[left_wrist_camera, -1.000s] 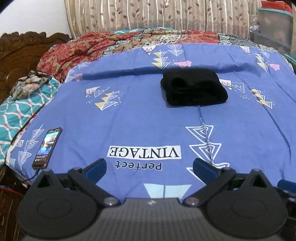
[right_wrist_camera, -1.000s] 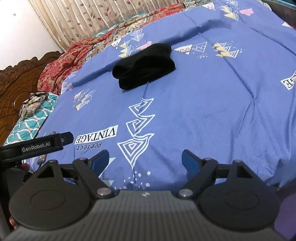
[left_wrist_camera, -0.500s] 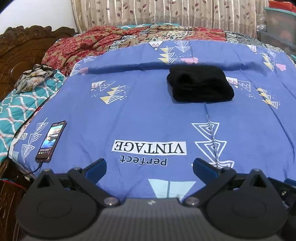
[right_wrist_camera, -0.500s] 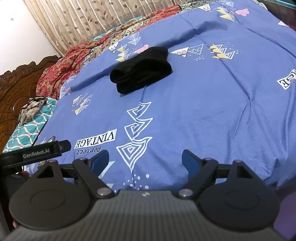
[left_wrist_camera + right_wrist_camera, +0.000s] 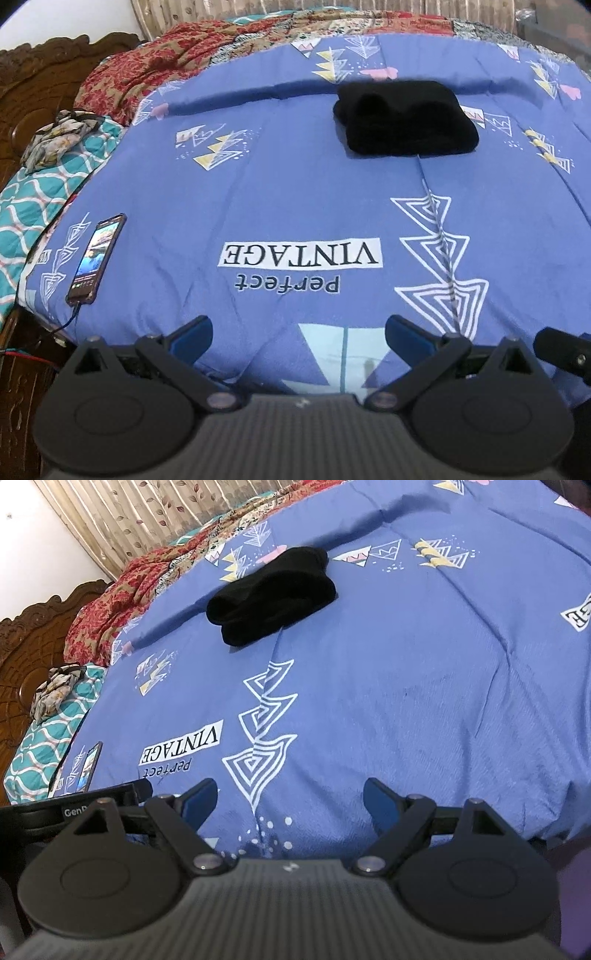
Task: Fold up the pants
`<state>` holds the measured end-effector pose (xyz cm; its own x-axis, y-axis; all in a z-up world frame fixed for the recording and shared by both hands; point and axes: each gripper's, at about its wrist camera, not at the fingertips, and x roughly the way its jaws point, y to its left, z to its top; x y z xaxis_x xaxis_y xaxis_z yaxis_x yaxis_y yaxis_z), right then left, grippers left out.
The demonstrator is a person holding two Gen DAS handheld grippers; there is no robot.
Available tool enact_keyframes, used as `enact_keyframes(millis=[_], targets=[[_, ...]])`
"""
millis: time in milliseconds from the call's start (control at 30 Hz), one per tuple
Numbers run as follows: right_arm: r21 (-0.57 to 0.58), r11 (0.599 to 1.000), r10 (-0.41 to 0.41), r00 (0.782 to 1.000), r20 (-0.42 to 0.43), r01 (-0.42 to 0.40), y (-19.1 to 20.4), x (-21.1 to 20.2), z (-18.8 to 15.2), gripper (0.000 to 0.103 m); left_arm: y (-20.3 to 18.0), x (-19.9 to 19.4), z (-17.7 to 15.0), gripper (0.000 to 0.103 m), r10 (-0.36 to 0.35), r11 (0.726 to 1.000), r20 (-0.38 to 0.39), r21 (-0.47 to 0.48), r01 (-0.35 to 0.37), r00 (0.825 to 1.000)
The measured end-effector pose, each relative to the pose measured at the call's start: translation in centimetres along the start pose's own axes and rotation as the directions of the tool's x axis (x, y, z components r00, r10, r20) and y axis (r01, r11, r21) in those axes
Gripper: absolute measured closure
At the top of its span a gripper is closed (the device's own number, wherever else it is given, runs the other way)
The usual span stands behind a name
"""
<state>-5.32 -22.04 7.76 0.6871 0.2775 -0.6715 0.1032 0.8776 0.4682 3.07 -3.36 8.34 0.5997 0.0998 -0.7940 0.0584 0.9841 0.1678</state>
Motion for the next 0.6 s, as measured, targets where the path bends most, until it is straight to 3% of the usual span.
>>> enact_keyframes(millis=[600], targets=[[-0.020,1.000,-0.010,1.000,0.009,0.010,0.04,-0.38,0.23,0.015,0.50,0.68,0.01,0.000,0.000,1.000,-0.026,-0.003,0.000,1.000]])
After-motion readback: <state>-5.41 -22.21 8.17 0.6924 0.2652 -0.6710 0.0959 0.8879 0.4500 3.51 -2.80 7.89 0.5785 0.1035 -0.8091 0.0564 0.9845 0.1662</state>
